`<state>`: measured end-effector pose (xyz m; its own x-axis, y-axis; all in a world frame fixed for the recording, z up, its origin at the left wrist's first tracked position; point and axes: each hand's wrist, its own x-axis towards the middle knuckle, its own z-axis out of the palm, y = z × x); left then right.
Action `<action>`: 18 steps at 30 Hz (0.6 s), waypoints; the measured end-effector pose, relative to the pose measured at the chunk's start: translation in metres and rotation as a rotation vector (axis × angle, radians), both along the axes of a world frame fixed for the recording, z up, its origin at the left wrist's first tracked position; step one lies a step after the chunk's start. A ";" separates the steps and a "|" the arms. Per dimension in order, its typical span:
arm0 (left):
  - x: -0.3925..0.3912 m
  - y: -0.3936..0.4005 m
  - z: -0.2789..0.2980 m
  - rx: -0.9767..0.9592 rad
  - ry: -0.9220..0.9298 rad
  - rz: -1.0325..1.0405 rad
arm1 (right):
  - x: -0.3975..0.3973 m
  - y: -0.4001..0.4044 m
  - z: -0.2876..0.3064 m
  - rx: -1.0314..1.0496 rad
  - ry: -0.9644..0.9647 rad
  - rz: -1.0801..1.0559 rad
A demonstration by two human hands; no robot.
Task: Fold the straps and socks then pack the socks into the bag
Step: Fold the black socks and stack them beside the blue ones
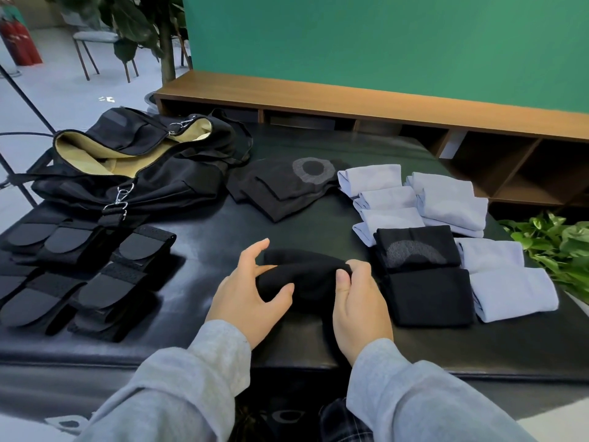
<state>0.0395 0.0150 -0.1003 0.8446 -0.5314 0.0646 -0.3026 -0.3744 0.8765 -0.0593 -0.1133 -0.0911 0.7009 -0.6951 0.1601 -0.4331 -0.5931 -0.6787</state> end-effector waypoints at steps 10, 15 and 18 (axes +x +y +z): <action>0.011 -0.014 0.002 0.070 0.093 0.177 | 0.009 -0.007 -0.001 0.040 0.082 -0.074; 0.016 -0.020 0.003 0.152 0.018 0.223 | 0.015 -0.010 0.001 0.015 0.155 -0.136; 0.016 -0.025 0.005 0.214 -0.064 0.252 | 0.018 -0.011 0.000 -0.034 0.183 -0.150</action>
<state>0.0552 -0.0095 -0.0954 0.9490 -0.3138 0.0313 -0.2292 -0.6182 0.7519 -0.0414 -0.1247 -0.0906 0.6096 -0.7901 0.0644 -0.6324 -0.5337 -0.5614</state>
